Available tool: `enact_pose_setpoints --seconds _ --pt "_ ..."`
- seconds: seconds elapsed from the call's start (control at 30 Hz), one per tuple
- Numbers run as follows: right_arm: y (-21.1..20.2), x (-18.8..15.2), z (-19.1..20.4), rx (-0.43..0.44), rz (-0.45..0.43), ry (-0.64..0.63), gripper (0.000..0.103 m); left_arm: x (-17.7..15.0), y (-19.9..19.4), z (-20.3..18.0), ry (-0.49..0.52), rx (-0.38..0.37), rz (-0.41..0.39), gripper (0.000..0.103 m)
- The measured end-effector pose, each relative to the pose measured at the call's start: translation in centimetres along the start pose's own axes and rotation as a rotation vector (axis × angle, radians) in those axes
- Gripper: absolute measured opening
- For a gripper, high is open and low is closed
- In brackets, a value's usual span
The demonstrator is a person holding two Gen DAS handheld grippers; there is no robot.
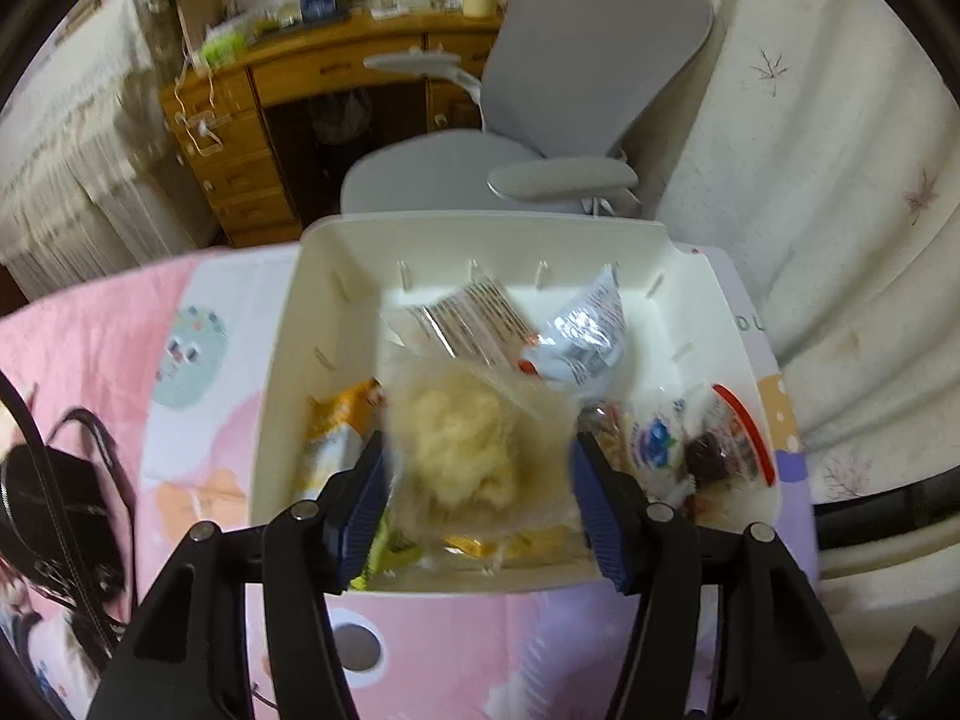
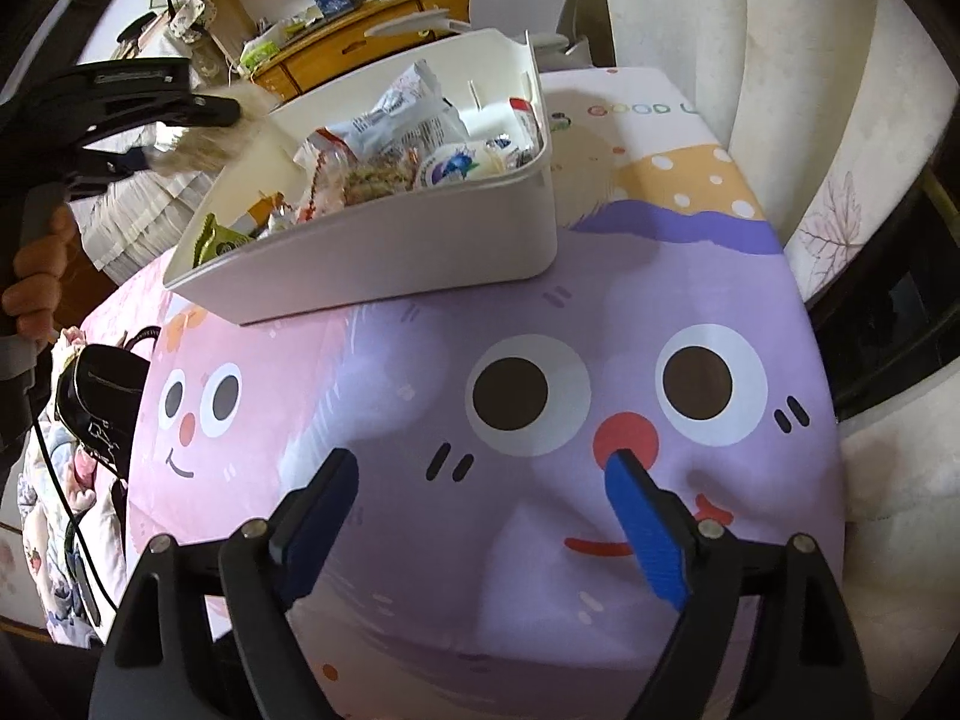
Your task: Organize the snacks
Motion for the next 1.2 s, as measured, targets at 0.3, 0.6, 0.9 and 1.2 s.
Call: enact_pose_setpoints --seconds 0.3,0.6,0.9,1.2 --pt "-2.0 -1.2 1.6 -0.028 -0.026 0.024 0.094 -3.4 -3.7 -0.1 0.075 -0.026 0.012 0.085" --pt "-4.4 -4.3 5.5 -0.033 -0.017 0.062 0.095 -12.4 -7.9 3.1 0.067 -0.079 0.108 0.087" --pt "-8.2 -8.2 10.1 -0.012 -0.008 0.023 0.096 -19.9 -13.9 5.2 0.056 -0.095 0.157 0.088" --pt "-16.6 -7.6 12.3 -0.039 -0.077 -0.114 0.096 -20.7 -22.8 6.2 0.016 -0.078 0.043 0.092"
Point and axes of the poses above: each gripper's, at about its wrist camera, not at the fingertips, and y roughly the way its jaws point, z to its left, x to its top, the point moved 5 cm from there along y, roughly the way its jaws point, and after that the axes turned 12 degrees about -x, right-handed, at the moved point
